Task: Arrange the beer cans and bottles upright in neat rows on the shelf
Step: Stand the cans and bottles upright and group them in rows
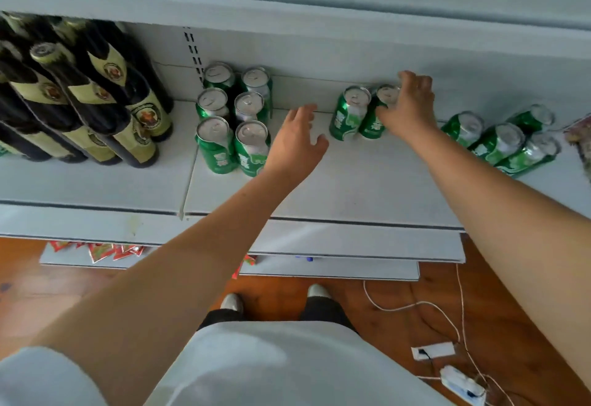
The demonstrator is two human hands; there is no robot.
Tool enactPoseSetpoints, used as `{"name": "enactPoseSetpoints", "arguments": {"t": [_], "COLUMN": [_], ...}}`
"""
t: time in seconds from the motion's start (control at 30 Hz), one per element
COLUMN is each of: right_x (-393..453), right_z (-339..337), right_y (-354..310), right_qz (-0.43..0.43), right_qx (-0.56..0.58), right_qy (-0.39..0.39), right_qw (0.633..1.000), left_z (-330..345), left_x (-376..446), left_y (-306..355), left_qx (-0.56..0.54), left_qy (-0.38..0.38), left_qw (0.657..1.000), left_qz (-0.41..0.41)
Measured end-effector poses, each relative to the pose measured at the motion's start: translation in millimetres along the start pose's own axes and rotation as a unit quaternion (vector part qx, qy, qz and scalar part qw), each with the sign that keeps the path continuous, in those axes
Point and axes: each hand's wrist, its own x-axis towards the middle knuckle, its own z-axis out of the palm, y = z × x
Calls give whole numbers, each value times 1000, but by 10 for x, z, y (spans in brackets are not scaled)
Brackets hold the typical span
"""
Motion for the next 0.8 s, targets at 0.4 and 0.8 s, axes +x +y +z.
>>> {"name": "enactPoseSetpoints", "arguments": {"t": [0.4,0.8], "right_x": [475,569], "right_z": [303,653], "right_y": [482,-866], "right_qz": [-95,-329], "right_qx": [141,-22], "right_qy": [-70,-80], "right_qw": [983,941], "left_z": [1022,783], "left_x": [691,-233], "left_y": [96,32], "left_qx": [-95,-22], "left_qy": [85,296], "left_qw": [978,920], "left_qz": [-165,-257]}}
